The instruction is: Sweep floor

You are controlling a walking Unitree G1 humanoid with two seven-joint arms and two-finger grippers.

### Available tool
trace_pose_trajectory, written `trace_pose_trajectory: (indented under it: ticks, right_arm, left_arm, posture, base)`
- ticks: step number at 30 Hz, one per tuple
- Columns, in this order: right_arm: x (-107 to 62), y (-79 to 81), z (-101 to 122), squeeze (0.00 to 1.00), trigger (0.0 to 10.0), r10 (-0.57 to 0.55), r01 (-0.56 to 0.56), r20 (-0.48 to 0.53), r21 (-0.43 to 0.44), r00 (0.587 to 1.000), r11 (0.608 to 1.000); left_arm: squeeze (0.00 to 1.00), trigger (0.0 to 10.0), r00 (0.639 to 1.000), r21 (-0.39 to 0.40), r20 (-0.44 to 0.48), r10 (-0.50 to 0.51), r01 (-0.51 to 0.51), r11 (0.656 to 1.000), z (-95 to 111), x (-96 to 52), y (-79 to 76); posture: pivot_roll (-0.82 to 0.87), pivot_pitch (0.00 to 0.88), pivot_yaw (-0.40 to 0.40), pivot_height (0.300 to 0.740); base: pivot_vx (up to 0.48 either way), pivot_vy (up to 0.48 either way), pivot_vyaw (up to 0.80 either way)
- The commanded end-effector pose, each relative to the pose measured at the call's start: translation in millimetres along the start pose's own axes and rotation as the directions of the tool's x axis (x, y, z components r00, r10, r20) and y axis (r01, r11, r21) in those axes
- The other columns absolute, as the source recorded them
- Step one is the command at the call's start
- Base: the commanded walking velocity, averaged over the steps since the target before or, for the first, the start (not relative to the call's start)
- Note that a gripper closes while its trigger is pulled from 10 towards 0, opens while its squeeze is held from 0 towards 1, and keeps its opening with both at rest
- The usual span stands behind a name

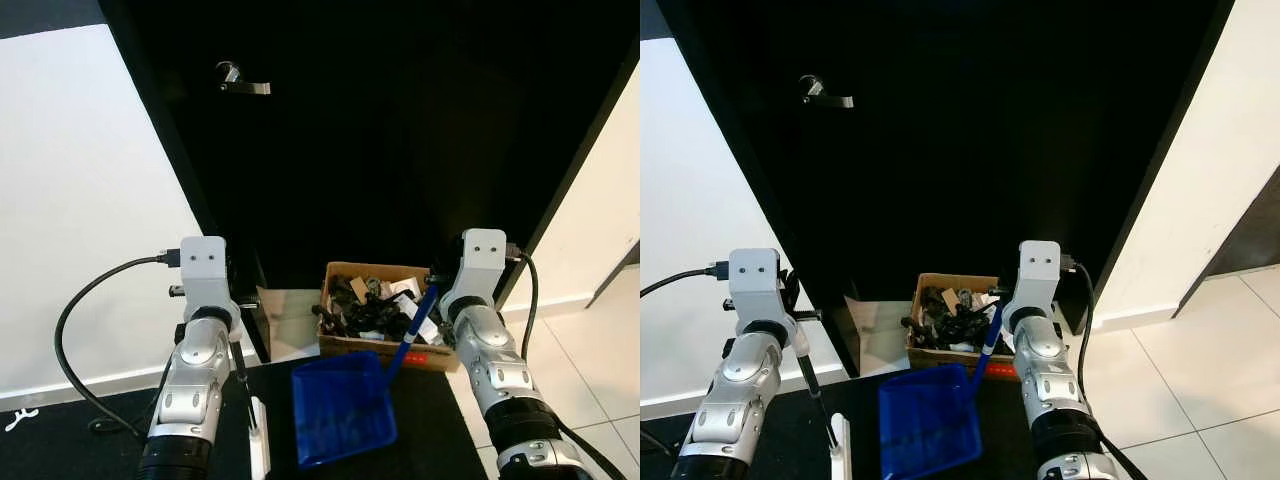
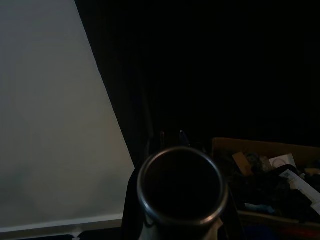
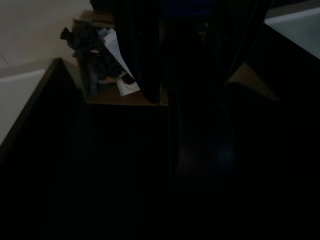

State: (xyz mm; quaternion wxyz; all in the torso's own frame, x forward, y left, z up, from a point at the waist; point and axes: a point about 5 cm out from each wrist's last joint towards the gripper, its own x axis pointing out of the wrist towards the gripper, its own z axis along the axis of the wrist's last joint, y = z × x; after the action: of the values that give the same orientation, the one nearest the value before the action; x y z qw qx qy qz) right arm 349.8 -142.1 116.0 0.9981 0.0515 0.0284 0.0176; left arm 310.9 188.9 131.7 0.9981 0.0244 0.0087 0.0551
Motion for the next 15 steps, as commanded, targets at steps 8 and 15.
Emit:
trace_pose_trajectory:
  ticks: [8,15]
  right_arm:
    - [-9.3,2.5,-1,0.0,10.0,0.012,-0.009,0.033,-0.085,0.999,0.996]
    - [-11.8,-2.2,-1,0.0,10.0,-0.004,0.01,0.055,-0.122,0.998,0.992]
  left_arm:
    - [0.0,10.0,1.0,0.001,0.007,0.0,0.0,1.0,0,-4.2,-1.0]
    - [0.0,10.0,1.0,-0.009,-0.004,-0.004,0.004,1.0,-2,-3.4,-1.8]
  posture:
    - [0.0,0.065,0.062,0.74]
    - [0.0,0.061,0.068,0.74]
  base:
    - [0.0,0.0,0.0]
    - [0.0,0.0,0.0]
